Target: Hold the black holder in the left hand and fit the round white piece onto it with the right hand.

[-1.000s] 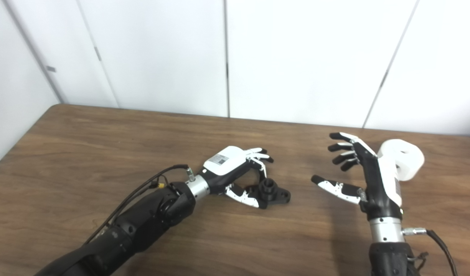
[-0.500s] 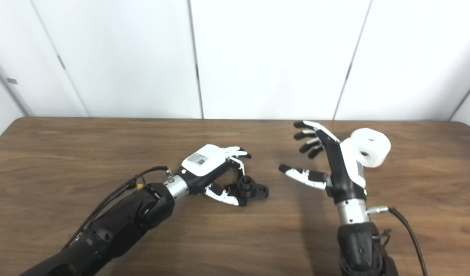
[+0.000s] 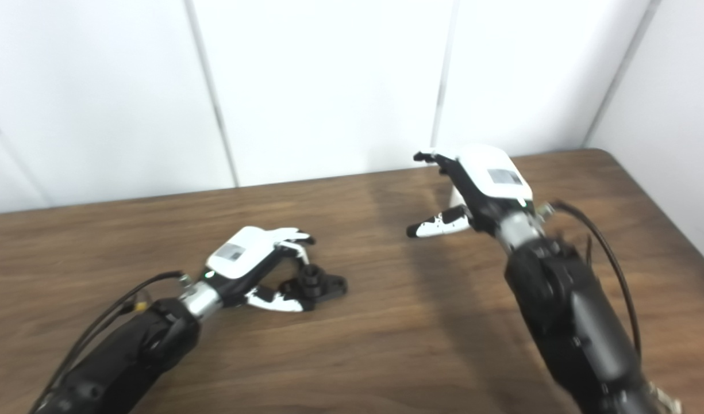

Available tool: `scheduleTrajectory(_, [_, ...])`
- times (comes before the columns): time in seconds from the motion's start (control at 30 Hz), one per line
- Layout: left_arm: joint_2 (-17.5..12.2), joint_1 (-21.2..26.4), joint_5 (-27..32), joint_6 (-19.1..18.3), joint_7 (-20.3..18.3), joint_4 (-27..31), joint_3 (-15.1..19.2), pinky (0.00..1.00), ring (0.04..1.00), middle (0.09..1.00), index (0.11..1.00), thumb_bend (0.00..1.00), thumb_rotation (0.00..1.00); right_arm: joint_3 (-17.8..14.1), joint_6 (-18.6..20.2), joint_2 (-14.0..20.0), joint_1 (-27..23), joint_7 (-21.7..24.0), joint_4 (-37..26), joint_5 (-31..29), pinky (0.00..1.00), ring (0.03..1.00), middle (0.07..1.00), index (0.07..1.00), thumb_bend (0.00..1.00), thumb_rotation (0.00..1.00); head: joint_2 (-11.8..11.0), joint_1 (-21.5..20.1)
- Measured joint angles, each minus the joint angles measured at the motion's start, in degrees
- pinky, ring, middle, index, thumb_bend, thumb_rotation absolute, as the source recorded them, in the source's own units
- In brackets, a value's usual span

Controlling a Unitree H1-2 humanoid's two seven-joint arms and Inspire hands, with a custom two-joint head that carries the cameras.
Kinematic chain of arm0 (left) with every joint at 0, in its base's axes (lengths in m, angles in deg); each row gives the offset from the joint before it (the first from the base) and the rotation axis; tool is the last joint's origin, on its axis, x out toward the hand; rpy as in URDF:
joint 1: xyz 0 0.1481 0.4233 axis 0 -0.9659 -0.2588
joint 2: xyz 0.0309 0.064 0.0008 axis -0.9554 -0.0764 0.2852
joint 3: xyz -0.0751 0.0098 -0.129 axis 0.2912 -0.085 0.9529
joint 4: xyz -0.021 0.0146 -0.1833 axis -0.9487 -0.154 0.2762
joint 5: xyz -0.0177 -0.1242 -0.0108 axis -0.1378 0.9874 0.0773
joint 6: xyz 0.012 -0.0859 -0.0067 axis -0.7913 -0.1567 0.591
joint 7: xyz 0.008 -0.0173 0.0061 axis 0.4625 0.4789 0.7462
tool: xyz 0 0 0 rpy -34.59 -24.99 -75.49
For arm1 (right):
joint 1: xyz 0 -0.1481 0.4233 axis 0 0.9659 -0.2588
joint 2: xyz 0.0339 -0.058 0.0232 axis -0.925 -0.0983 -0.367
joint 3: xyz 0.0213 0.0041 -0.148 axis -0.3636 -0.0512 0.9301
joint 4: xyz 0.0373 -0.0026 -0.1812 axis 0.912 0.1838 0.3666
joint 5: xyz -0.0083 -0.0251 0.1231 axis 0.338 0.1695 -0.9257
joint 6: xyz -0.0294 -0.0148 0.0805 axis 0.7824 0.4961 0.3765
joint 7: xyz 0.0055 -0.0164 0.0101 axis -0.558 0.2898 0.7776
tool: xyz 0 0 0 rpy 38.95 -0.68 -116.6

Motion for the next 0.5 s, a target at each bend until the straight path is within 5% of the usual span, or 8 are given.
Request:
scheduleTrajectory(0.2, [-0.1, 0.0, 0.3, 0.4, 0.1, -0.2, 0.1, 0.73, 0.848, 0.811, 0.487, 0.52, 0.06, 1.9, 2.5, 2.3, -4.2, 8.9, 0.5, 8.5, 0.77, 0.941, 0.937, 0.871, 0.93, 0.30, -2.8, -4.3])
scheduleTrajectory(0.5, [-0.6, 0.2, 0.4, 2.4, 1.3, -1.2, 0.2, 0.70, 0.821, 0.793, 0.487, 0.52, 0.06, 1.5, 2.8, 2.5, -5.5, 9.7, 4.9, 13.5, 0.84, 0.946, 0.937, 0.860, 0.92, 0.28, -4.8, -6.9])
